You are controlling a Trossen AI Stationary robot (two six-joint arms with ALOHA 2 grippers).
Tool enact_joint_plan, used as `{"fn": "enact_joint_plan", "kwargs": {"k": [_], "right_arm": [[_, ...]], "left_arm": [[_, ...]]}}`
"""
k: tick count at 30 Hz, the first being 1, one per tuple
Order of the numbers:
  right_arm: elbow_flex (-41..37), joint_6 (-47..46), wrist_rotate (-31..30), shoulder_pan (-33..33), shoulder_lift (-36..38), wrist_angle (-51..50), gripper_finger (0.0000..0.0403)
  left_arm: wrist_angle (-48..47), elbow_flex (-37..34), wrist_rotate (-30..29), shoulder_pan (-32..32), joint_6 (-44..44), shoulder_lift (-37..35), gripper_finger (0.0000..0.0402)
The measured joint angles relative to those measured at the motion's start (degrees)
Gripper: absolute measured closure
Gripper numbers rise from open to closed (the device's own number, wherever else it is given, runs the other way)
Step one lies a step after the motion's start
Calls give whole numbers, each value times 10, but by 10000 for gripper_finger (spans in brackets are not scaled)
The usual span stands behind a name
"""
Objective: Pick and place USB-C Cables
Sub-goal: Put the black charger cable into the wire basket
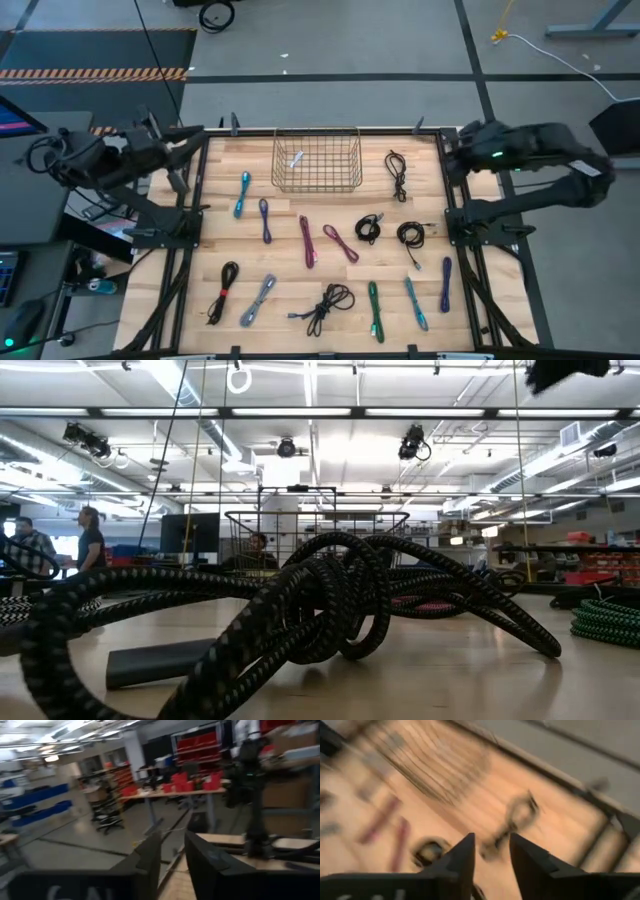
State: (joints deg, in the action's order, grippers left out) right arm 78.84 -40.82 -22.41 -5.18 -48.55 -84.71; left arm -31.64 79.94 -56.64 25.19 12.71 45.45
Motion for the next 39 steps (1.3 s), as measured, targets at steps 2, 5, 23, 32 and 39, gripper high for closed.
{"fn": "enact_joint_plan", "kwargs": {"k": [2, 5, 23, 32, 39], "right_arm": [[-20, -28, 9, -3, -31, -41, 244], [-64, -40, 21, -6, -71, -46, 215], [-340, -64, 91, -72, -209, 299, 181], [-384, -43, 106, -126, -257, 393, 172], [-389, 4, 117, -159, -307, 444, 172]], "left_arm": [[-2, 0, -28, 0, 5, 4, 282], [-3, 0, -64, 0, 21, 10, 258], [-3, 0, -94, 0, 29, 10, 234], [-3, 0, -94, 0, 29, 11, 234], [-3, 0, -94, 0, 29, 11, 234]]}}
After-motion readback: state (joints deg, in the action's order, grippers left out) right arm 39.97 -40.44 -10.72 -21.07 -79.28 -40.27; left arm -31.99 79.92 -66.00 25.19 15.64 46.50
